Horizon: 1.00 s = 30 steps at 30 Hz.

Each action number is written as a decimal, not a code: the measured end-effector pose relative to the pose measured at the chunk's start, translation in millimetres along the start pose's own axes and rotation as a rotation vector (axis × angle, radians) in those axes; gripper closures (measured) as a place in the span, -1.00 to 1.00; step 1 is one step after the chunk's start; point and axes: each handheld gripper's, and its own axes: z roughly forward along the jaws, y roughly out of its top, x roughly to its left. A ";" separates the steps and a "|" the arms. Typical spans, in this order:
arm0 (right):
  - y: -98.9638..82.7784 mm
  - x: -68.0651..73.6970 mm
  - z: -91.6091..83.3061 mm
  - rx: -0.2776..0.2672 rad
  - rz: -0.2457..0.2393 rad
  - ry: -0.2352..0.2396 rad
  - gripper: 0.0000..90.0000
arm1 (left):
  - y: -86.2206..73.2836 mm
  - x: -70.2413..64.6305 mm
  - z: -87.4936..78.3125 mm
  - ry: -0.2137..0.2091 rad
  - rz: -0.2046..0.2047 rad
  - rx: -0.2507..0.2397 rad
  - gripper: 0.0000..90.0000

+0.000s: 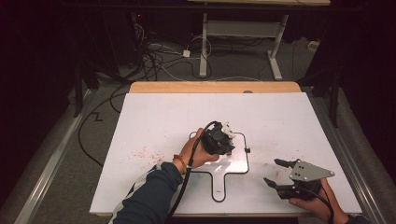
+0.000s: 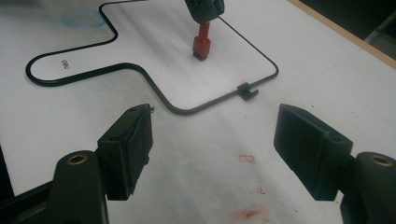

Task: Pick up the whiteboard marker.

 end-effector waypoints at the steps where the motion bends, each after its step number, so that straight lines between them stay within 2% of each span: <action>1: 0.0 0.0 0.0 0.000 0.000 0.000 -0.35 | -0.1 -3.6 0.0 -0.016 0.009 -0.001 0.75; 4: -0.7 -0.9 -0.2 0.002 0.007 -0.003 -0.35 | 0.2 -16.2 -1.3 -0.061 0.055 0.016 0.75; 7: -0.8 -0.8 -0.9 0.000 0.005 -0.002 -0.35 | -0.6 -18.1 -2.4 -0.038 0.072 0.024 0.75; 9: -0.6 -0.9 -1.1 -0.003 0.004 -0.003 -0.35 | -0.8 -11.9 -1.7 -0.017 0.056 0.017 0.75; 12: -0.3 -0.2 -0.7 0.000 0.007 -0.003 -0.35 | 1.0 5.3 2.1 0.017 0.007 -0.005 0.75; 14: -0.1 -0.3 0.6 0.001 -0.001 -0.002 -0.36 | 4.5 13.2 5.7 0.063 0.001 -0.010 0.75; 16: -0.2 0.0 1.2 0.003 0.000 0.001 -0.35 | 7.4 20.7 9.6 0.058 -0.020 -0.025 0.75; 20: -1.5 -0.9 1.0 0.006 0.001 0.001 -0.35 | 12.2 33.0 13.5 0.110 -0.045 -0.021 0.75; 23: -1.9 -0.5 0.3 0.006 0.001 0.002 -0.35 | 11.7 40.0 13.4 0.098 -0.072 -0.026 0.74; 26: -2.1 -0.9 -0.8 0.003 0.003 0.000 -0.35 | 12.8 37.5 13.7 0.111 -0.060 -0.014 0.74; 28: -2.1 -1.5 -0.6 0.004 0.001 -0.003 -0.35 | 13.8 34.6 13.1 0.117 -0.039 0.002 0.75; 30: -1.7 -0.8 -1.1 0.003 0.000 -0.003 -0.35 | 12.2 34.1 12.7 0.076 -0.059 -0.012 0.75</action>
